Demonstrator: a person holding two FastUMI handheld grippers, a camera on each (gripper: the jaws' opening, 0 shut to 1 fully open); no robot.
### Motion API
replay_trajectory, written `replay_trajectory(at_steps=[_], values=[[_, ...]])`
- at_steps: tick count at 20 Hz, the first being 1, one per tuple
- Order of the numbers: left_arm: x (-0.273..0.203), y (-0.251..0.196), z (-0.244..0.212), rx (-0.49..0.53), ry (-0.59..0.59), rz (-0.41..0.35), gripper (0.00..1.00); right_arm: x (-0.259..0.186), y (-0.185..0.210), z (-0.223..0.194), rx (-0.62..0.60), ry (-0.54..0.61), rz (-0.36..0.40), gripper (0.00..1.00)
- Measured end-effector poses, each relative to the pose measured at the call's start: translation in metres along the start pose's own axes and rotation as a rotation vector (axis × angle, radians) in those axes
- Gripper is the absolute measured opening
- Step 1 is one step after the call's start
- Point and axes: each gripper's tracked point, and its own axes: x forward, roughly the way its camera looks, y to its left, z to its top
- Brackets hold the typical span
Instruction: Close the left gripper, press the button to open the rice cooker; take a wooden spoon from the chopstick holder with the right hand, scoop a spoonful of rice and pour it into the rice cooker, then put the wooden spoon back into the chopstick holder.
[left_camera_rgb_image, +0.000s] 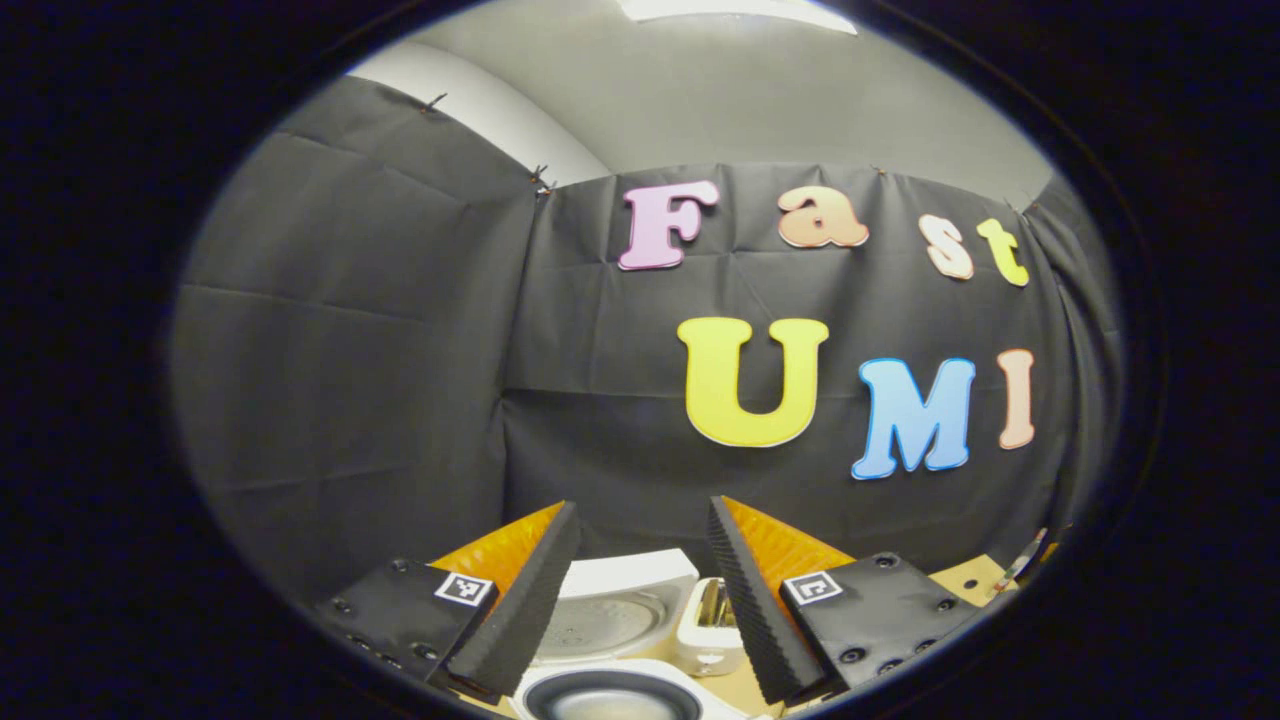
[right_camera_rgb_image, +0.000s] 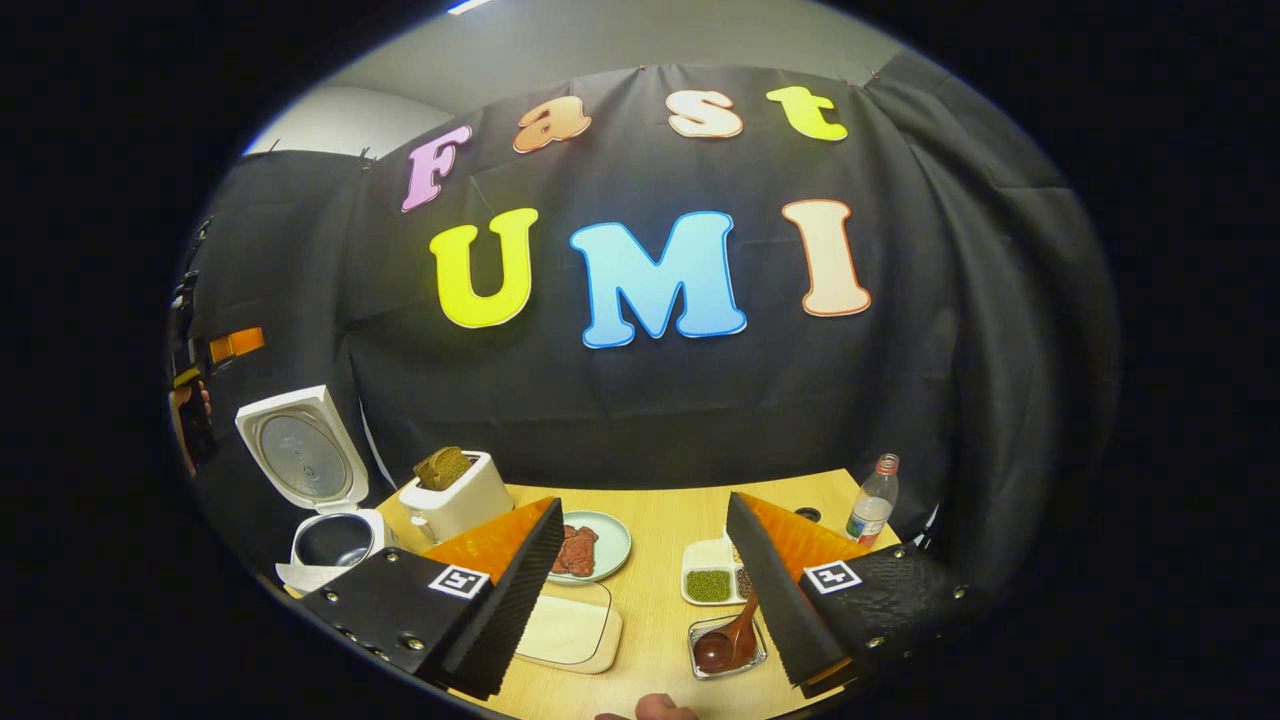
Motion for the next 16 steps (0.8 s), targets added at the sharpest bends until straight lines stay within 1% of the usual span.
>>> replay_trajectory(at_steps=[3,4,5,6,8,9,12,13,14,15,16], values=[[0.028,0.019,-0.013,-0.017,0.037,0.012,0.89,0.0,-0.005,0.0,0.002,0.001,-0.016,0.99],[0.037,0.025,-0.019,-0.015,0.049,0.019,0.92,0.001,-0.006,-0.001,0.003,0.004,-0.021,0.99],[0.047,0.032,-0.027,-0.016,0.067,0.025,0.89,0.001,-0.009,-0.001,0.005,0.007,-0.027,0.99],[0.058,0.037,-0.034,-0.015,0.082,0.028,0.92,0.001,-0.011,0.001,0.004,0.009,-0.035,0.99],[0.079,0.048,-0.048,-0.024,0.109,0.035,0.89,0.002,-0.016,0.003,0.006,0.007,-0.049,0.99],[0.088,0.052,-0.054,-0.028,0.123,0.041,0.91,0.003,-0.017,0.002,0.007,0.01,-0.053,0.99],[0.111,0.064,-0.076,-0.041,0.174,0.071,0.91,0.005,-0.022,0.005,0.008,0.006,-0.074,0.99],[0.114,0.069,-0.088,-0.051,0.213,0.095,0.92,0.005,-0.022,0.004,0.011,0.009,-0.074,0.99],[0.115,0.075,-0.091,-0.022,0.217,0.12,0.89,0.006,-0.021,0.003,0.013,0.014,-0.073,0.99],[0.111,0.074,-0.096,-0.003,0.219,0.126,0.83,0.007,-0.021,0.001,0.013,0.018,-0.072,0.99],[0.107,0.068,-0.096,0.014,0.219,0.115,0.86,0.008,-0.02,0.001,0.014,0.02,-0.07,0.99]])
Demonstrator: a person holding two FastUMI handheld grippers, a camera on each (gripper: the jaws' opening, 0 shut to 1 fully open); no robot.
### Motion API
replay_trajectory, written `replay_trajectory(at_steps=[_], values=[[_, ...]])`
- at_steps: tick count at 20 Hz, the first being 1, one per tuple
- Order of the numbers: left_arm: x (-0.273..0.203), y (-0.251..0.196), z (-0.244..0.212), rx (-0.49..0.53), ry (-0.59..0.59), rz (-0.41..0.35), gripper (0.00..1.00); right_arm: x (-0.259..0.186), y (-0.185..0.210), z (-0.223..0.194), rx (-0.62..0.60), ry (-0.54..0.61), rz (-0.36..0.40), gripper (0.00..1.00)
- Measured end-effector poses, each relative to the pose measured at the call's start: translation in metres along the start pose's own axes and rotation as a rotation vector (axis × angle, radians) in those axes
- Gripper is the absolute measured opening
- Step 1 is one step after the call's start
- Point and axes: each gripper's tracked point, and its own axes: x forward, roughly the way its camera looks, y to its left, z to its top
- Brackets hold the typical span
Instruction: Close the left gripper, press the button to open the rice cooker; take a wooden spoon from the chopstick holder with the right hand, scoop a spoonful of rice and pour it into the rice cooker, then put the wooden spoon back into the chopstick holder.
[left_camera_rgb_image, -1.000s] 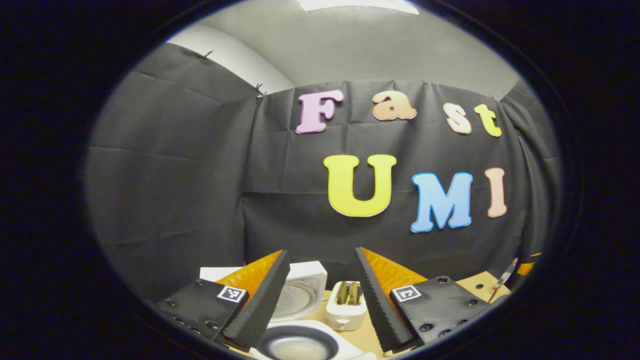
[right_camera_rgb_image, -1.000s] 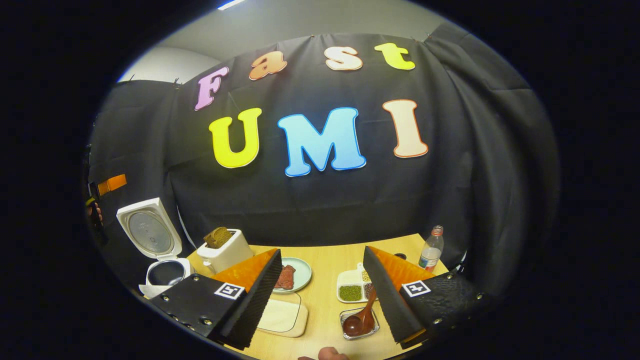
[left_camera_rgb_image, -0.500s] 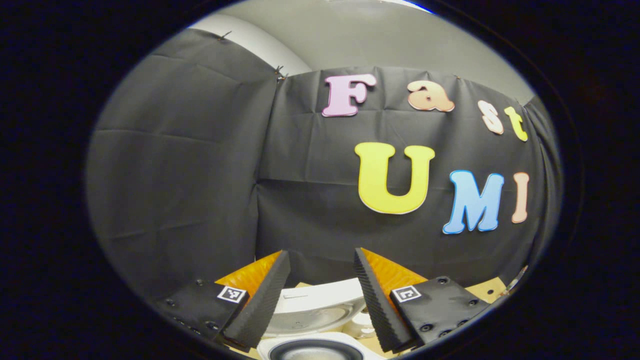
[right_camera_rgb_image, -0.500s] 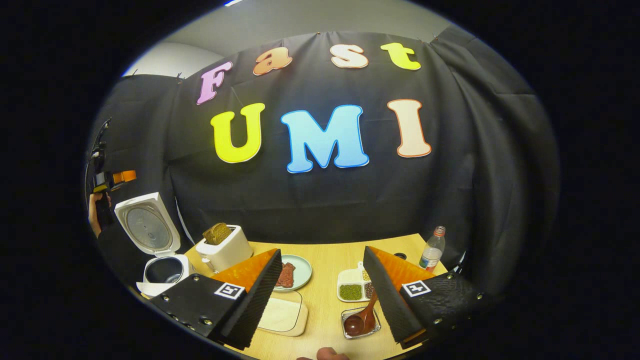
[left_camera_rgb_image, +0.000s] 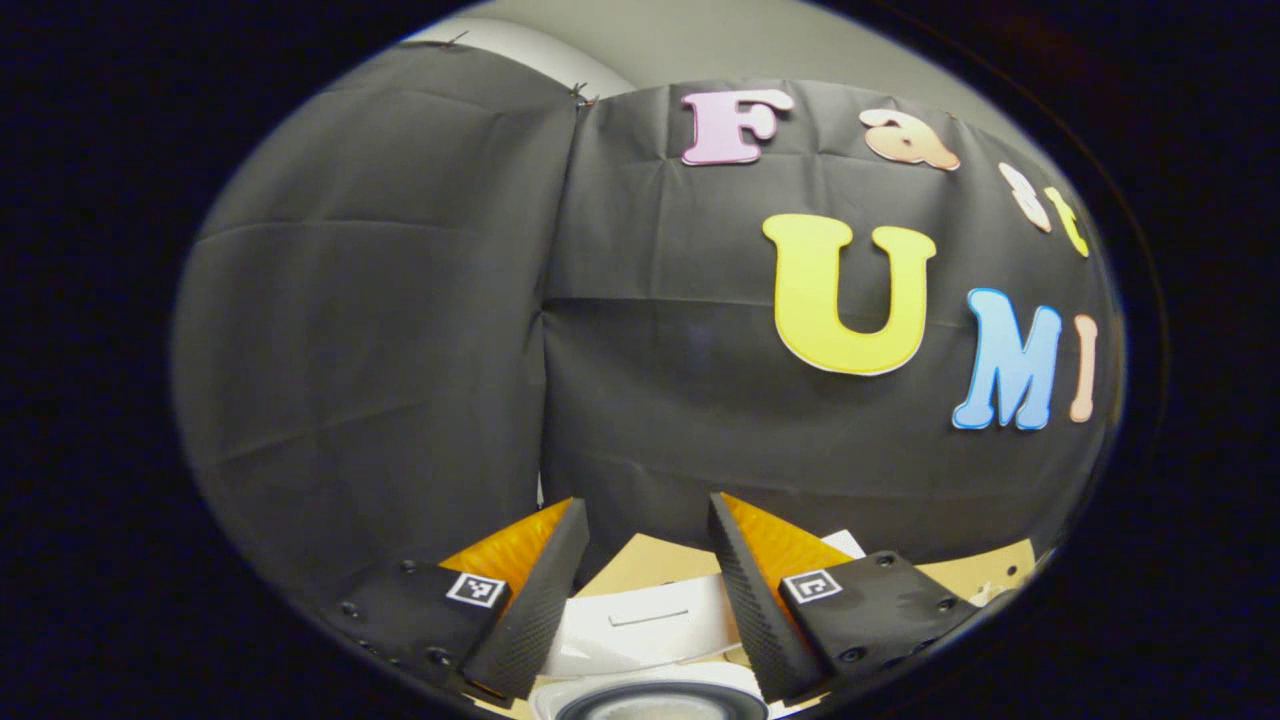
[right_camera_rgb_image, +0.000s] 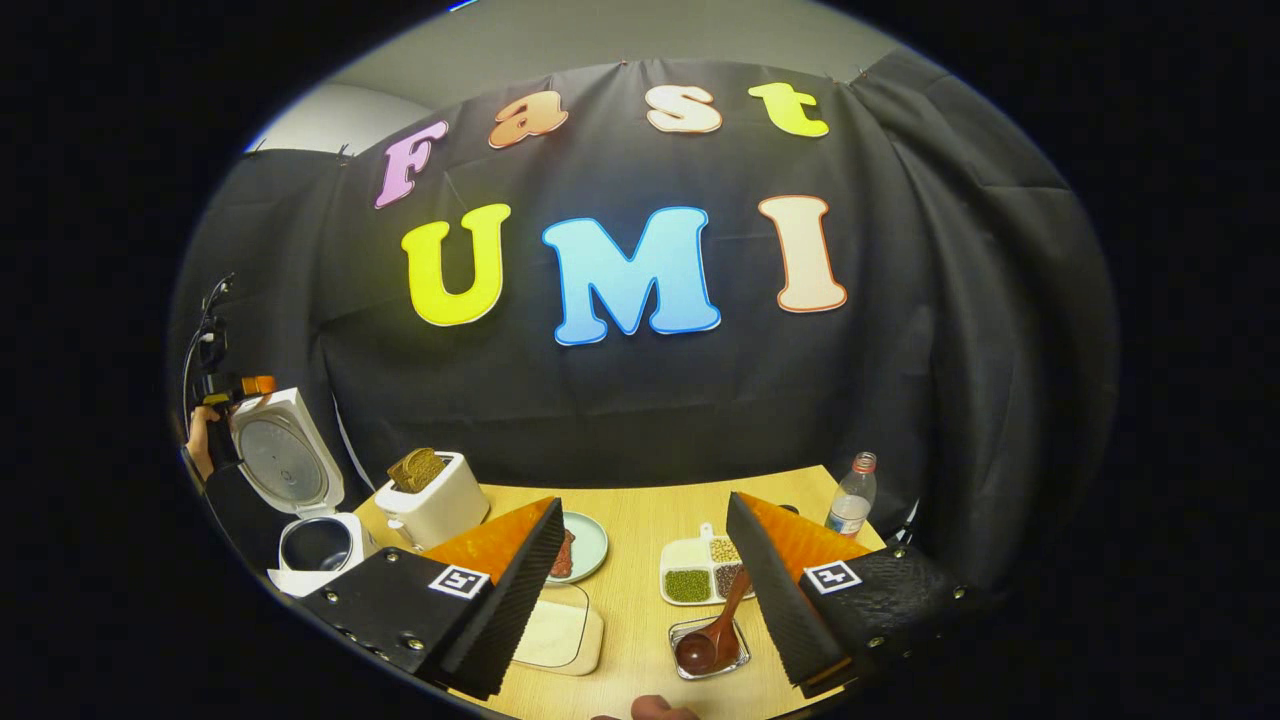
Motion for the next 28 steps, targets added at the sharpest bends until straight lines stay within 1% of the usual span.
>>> replay_trajectory(at_steps=[1,2,4,5,7,8,9,11,13,14,15,16,17,18,20,21,22,23,24,25,27,28], values=[[-0.005,-0.004,0.0,0.01,-0.007,-0.007,0.87,0.001,0.0,-0.001,0.002,0.002,0.004,0.99],[-0.013,-0.007,0.0,0.015,-0.011,-0.012,0.9,0.003,0.002,0.0,0.005,0.002,0.008,0.99],[-0.028,-0.012,-0.004,-0.001,-0.017,-0.017,0.9,0.005,0.004,0.002,0.005,0.002,0.018,0.99],[-0.035,-0.015,-0.008,-0.011,-0.016,-0.019,0.89,0.006,0.006,0.002,0.002,0.001,0.024,0.99],[-0.053,-0.022,-0.014,-0.024,-0.027,-0.023,0.92,0.006,0.009,0.002,-0.002,-0.001,0.036,0.99],[-0.063,-0.028,-0.019,-0.016,-0.04,-0.032,0.9,0.005,0.01,0.002,-0.003,-0.002,0.041,0.99],[-0.072,-0.031,-0.023,-0.007,-0.054,-0.034,0.92,0.006,0.011,0.002,-0.005,0.0,0.047,0.99],[-0.088,-0.035,-0.036,-0.001,-0.059,-0.026,0.89,0.005,0.012,0.0,-0.011,0.006,0.057,0.99],[-0.11,-0.043,-0.05,-0.002,-0.062,-0.039,0.85,0.005,0.013,-0.001,-0.012,0.009,0.066,0.99],[-0.117,-0.045,-0.06,0.006,-0.058,-0.04,0.88,0.005,0.014,0.0,-0.011,0.008,0.073,0.99],[-0.124,-0.048,-0.068,0.019,-0.052,-0.041,0.88,0.004,0.014,0.0,-0.017,0.007,0.076,0.99],[-0.133,-0.045,-0.079,0.037,-0.043,-0.037,0.85,0.004,0.013,0.001,-0.023,0.006,0.079,0.99],[-0.14,-0.045,-0.086,0.041,-0.041,-0.036,0.88,0.003,0.014,0.0,-0.026,0.007,0.083,0.99],[-0.146,-0.048,-0.092,0.031,-0.032,-0.039,0.84,0.001,0.015,0.001,-0.029,0.009,0.086,0.99],[-0.153,-0.052,-0.107,0.017,-0.017,-0.042,0.88,-0.001,0.014,0.001,-0.035,0.007,0.09,0.99],[-0.156,-0.054,-0.113,0.023,-0.005,-0.041,0.92,-0.001,0.013,0.001,-0.039,0.006,0.093,0.99],[-0.16,-0.056,-0.121,0.025,0.007,-0.041,0.84,-0.002,0.013,0.0,-0.044,0.007,0.093,0.99],[-0.163,-0.058,-0.128,0.019,0.02,-0.042,0.88,-0.003,0.012,-0.001,-0.047,0.01,0.091,0.99],[-0.167,-0.061,-0.136,0.012,0.033,-0.045,0.84,-0.004,0.01,-0.001,-0.045,0.014,0.092,0.99],[-0.171,-0.063,-0.145,0.008,0.05,-0.05,0.88,-0.004,0.011,-0.002,-0.04,0.017,0.093,0.99],[-0.177,-0.056,-0.154,0.021,0.06,-0.025,0.89,-0.003,0.01,-0.003,-0.04,0.02,0.096,0.99],[-0.181,-0.053,-0.157,0.02,0.06,-0.02,0.96,-0.002,0.011,-0.004,-0.043,0.021,0.097,0.99]])
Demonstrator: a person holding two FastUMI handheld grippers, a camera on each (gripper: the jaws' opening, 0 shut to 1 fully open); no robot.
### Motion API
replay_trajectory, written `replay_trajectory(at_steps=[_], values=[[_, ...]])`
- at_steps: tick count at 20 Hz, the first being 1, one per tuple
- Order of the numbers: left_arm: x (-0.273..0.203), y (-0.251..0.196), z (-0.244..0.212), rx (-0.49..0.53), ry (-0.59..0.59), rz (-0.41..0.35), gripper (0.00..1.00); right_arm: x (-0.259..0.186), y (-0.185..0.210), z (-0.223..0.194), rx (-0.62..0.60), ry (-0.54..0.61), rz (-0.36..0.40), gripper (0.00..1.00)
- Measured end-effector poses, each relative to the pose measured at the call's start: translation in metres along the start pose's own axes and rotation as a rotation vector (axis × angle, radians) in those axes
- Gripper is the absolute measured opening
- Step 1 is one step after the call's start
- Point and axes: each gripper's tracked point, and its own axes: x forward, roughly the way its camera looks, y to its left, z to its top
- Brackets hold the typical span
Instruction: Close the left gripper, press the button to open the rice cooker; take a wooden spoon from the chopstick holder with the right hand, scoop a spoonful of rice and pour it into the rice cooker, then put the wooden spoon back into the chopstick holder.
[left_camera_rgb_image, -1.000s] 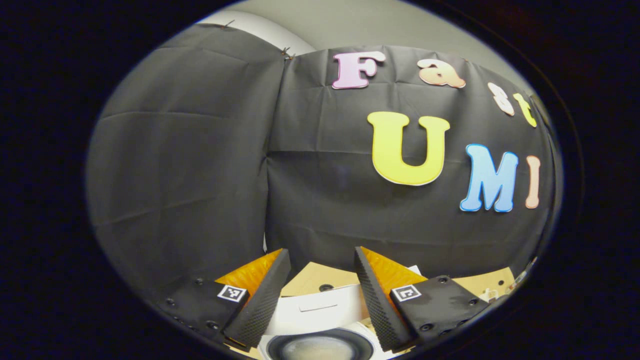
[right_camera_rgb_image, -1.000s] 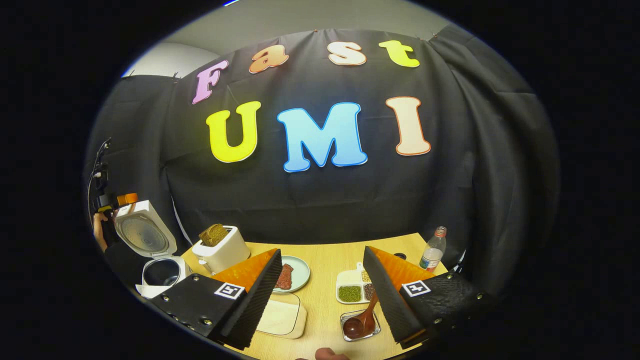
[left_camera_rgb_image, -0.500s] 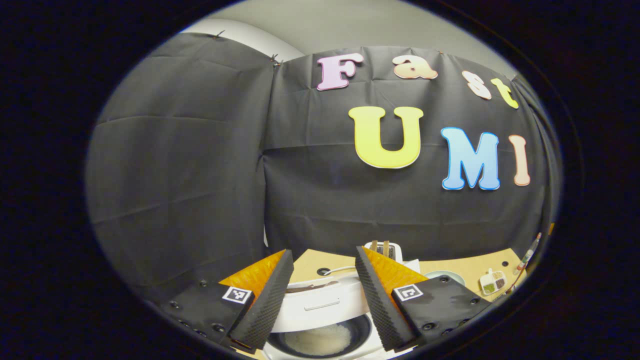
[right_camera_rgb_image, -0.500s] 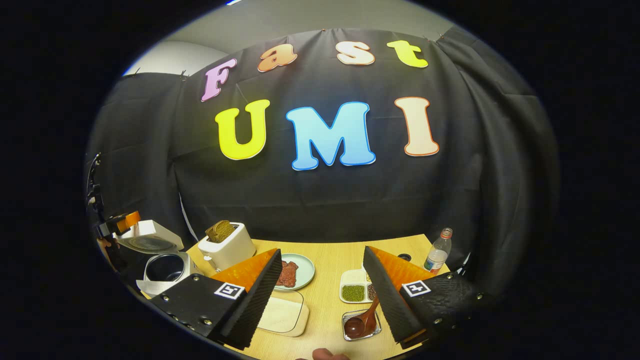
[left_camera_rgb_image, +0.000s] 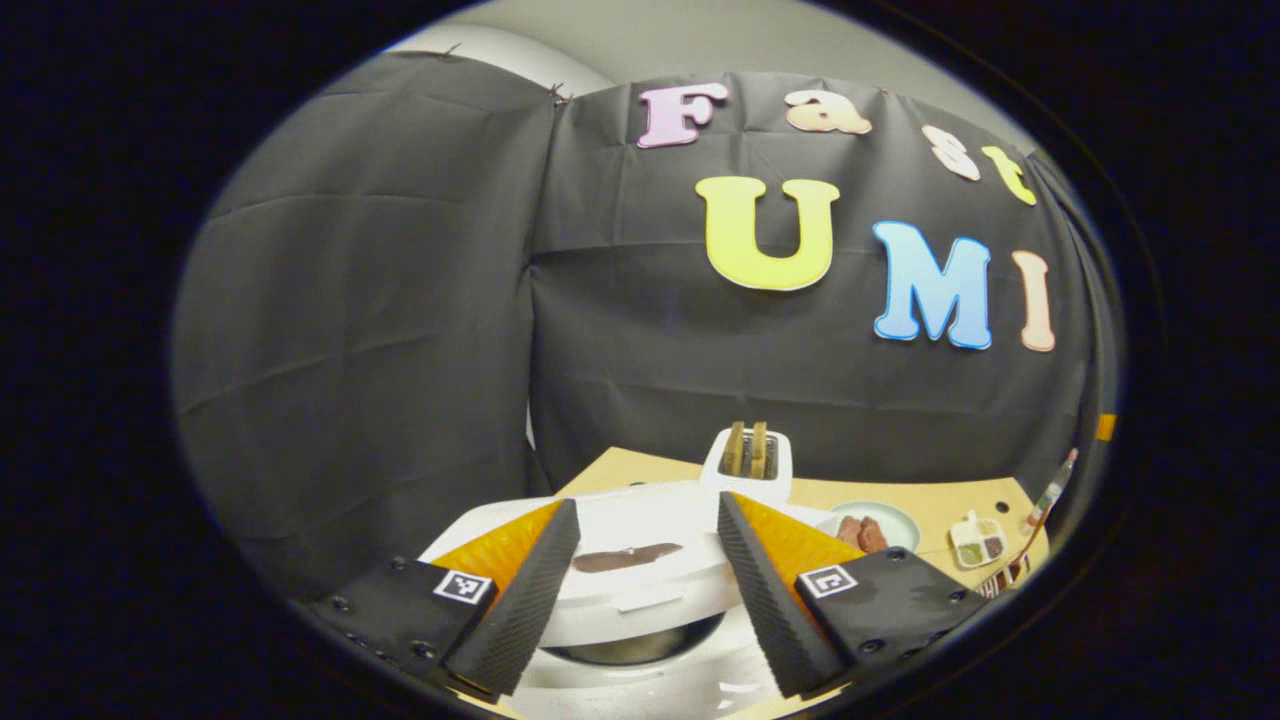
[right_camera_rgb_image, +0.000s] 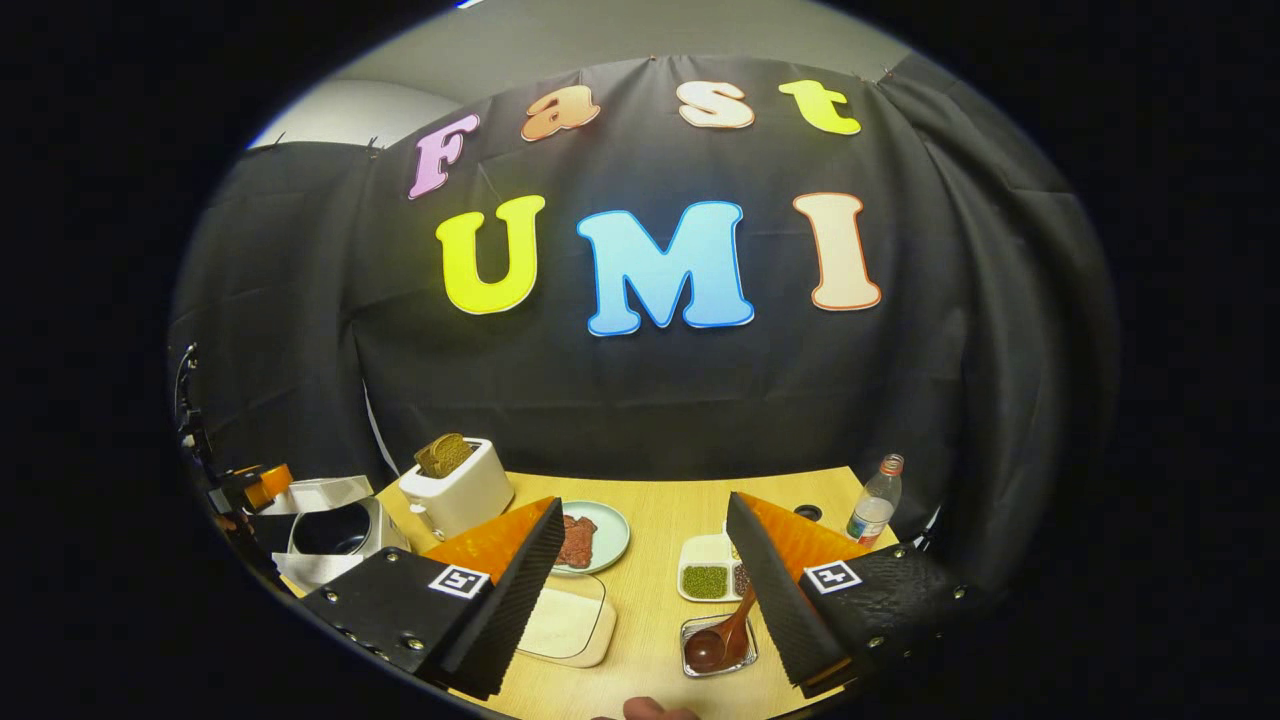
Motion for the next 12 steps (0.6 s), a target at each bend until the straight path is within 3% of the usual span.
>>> replay_trajectory(at_steps=[1,2,3,4,12], values=[[-0.001,0.001,-0.005,-0.016,0.007,-0.003,1.0,-0.001,0.001,0.0,0.001,0.001,0.002,0.99],[-0.003,0.001,-0.008,-0.028,0.017,-0.007,1.0,0.0,0.003,-0.001,0.002,0.004,0.007,0.99],[-0.004,0.001,-0.012,-0.035,0.027,-0.012,0.93,0.0,0.005,-0.002,0.002,0.007,0.012,0.99],[-0.005,0.001,-0.015,-0.036,0.033,-0.013,1.0,0.0,0.007,-0.002,0.0,0.007,0.015,0.99],[-0.01,-0.005,-0.049,-0.01,0.083,-0.007,0.98,-0.005,0.007,-0.005,-0.004,0.006,0.011,0.99]])
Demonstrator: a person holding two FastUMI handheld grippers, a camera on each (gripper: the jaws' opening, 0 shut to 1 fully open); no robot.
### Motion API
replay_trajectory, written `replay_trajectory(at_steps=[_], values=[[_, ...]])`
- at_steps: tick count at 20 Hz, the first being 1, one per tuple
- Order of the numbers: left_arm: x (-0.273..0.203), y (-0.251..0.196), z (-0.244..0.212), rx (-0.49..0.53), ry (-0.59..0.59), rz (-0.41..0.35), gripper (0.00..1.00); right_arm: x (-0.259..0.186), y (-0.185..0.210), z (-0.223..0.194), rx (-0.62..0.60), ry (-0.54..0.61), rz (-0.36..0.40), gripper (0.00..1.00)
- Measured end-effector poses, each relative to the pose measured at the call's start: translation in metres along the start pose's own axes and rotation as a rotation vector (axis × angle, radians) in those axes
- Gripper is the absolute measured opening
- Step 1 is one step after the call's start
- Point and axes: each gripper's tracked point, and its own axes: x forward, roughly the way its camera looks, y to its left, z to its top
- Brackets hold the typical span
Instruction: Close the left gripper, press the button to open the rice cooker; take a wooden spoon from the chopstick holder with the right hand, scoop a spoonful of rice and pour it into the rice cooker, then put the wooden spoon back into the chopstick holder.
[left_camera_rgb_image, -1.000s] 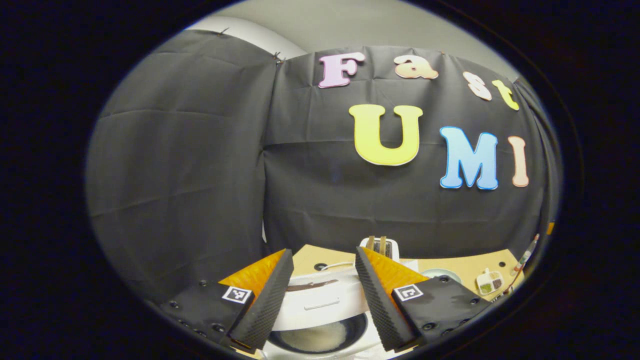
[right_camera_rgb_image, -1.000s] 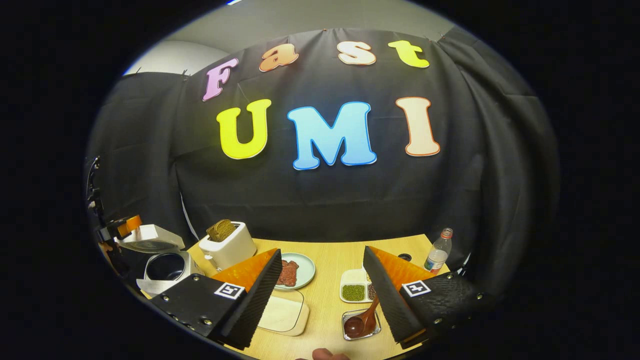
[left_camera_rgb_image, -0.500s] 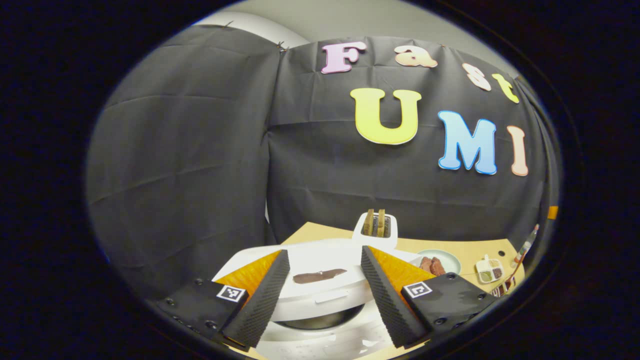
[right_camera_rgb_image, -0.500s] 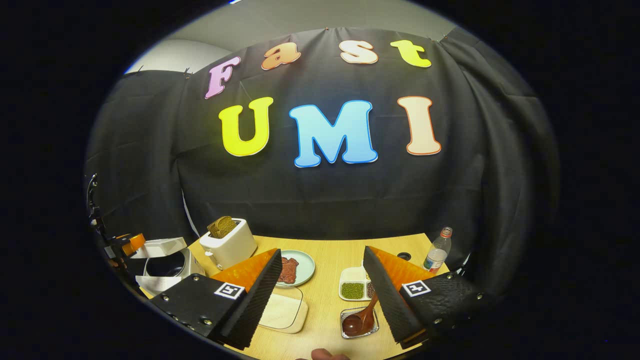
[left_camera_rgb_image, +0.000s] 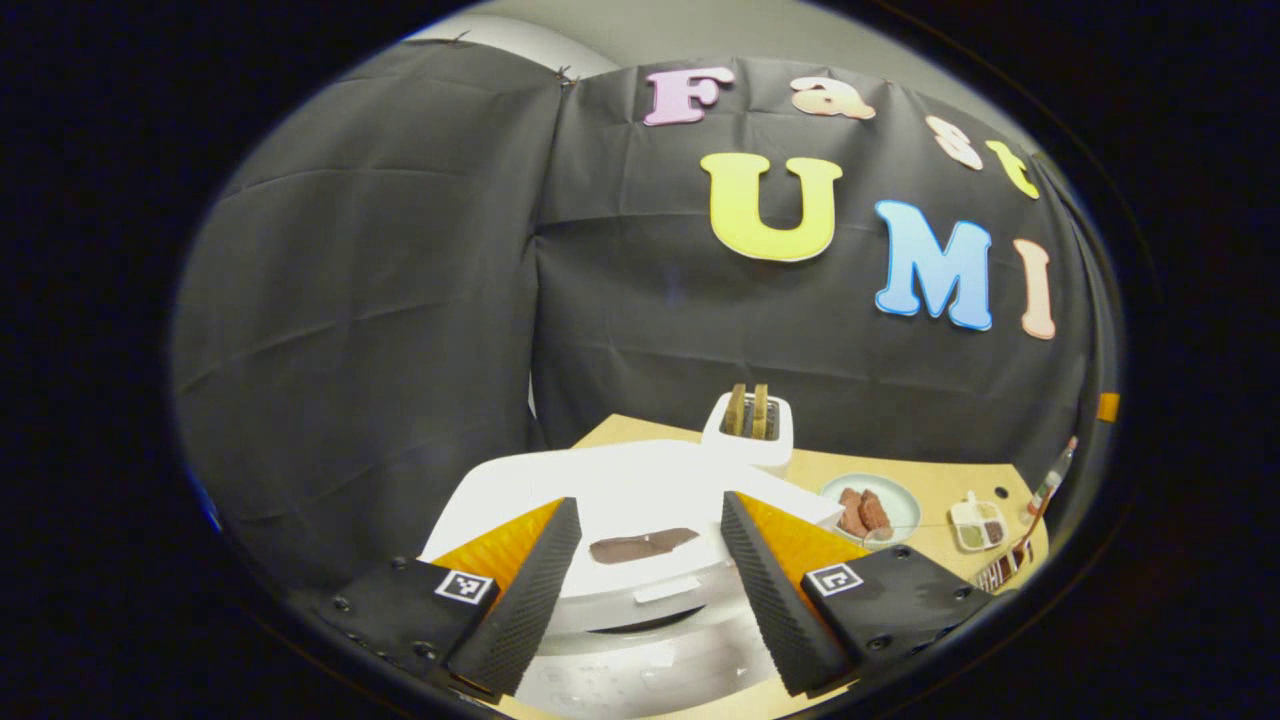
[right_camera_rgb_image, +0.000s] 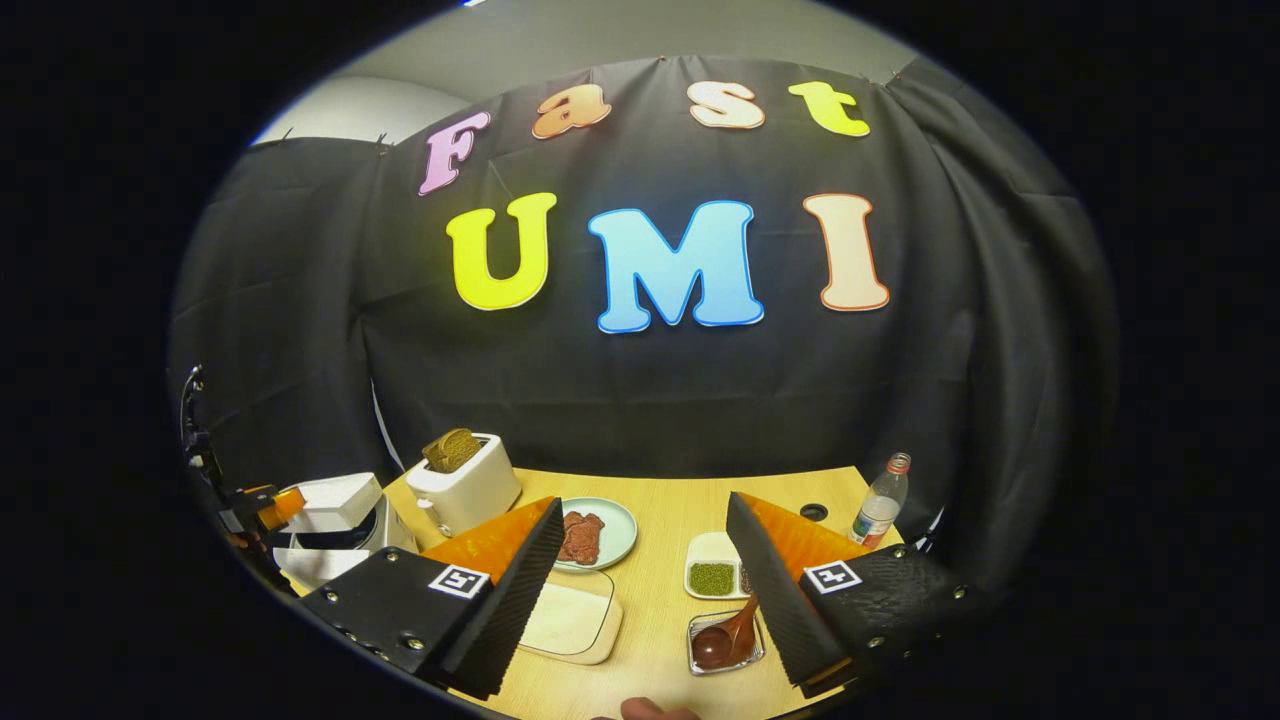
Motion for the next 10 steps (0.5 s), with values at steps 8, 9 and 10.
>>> replay_trajectory(at_steps=[8,9,10], values=[[0.001,-0.004,-0.045,0.047,0.103,0.001,0.98,-0.005,-0.006,-0.003,0.019,0.007,-0.015,0.99],[0.002,-0.004,-0.05,0.05,0.115,0.003,0.98,-0.005,-0.006,-0.004,0.019,0.009,-0.015,0.99],[0.002,-0.005,-0.053,0.049,0.12,0.006,0.98,-0.005,-0.006,-0.005,0.018,0.011,-0.015,0.99]])
